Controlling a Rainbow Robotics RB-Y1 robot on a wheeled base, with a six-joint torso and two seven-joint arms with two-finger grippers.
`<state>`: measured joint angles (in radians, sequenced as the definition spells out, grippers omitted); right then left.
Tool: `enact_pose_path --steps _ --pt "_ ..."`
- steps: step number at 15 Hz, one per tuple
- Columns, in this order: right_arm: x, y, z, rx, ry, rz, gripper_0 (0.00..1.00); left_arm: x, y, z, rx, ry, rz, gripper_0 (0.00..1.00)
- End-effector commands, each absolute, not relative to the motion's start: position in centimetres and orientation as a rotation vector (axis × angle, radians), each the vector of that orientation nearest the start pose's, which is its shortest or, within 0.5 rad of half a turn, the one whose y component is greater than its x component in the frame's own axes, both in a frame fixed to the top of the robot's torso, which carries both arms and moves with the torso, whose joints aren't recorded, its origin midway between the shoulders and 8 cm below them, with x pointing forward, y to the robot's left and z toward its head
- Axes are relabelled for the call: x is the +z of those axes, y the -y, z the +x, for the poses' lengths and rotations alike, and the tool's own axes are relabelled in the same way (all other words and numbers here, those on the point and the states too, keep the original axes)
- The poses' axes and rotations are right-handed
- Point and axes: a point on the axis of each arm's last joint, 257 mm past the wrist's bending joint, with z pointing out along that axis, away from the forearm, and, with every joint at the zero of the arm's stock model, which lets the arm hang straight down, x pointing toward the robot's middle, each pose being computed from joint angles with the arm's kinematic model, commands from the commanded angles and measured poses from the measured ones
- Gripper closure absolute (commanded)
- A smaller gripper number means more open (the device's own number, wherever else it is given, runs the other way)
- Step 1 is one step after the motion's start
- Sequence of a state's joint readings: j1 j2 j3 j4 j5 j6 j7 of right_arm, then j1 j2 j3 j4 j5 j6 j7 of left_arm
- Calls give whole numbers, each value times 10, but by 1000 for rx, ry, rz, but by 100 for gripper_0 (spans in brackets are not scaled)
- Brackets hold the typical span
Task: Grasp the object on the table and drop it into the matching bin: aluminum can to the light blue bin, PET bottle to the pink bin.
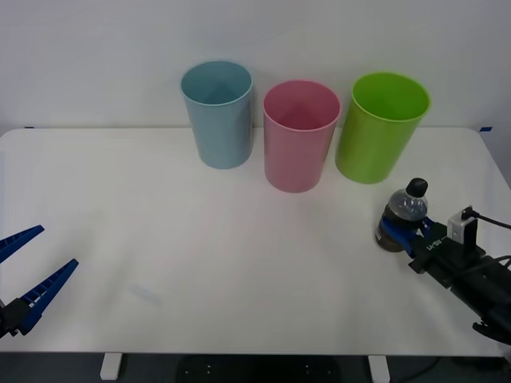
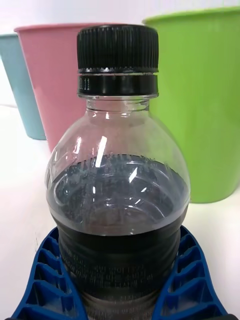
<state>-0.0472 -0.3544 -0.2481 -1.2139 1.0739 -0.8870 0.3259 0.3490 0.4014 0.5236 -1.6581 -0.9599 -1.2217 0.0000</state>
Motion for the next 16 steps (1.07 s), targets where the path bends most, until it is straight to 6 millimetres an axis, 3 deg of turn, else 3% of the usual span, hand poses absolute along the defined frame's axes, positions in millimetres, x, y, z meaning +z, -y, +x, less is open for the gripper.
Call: enact_pose_path --steps 1,12,16 --pt "-237 278 488 430 -1508 -436 100 -169 -330 342 -567 -1441 465 0" --pt "-124 257 477 680 -1399 -373 100 -169 -330 342 -567 -1441 465 0" --pt "-79 244 482 733 -1343 -415 100 -169 -330 342 -567 -1441 465 0"
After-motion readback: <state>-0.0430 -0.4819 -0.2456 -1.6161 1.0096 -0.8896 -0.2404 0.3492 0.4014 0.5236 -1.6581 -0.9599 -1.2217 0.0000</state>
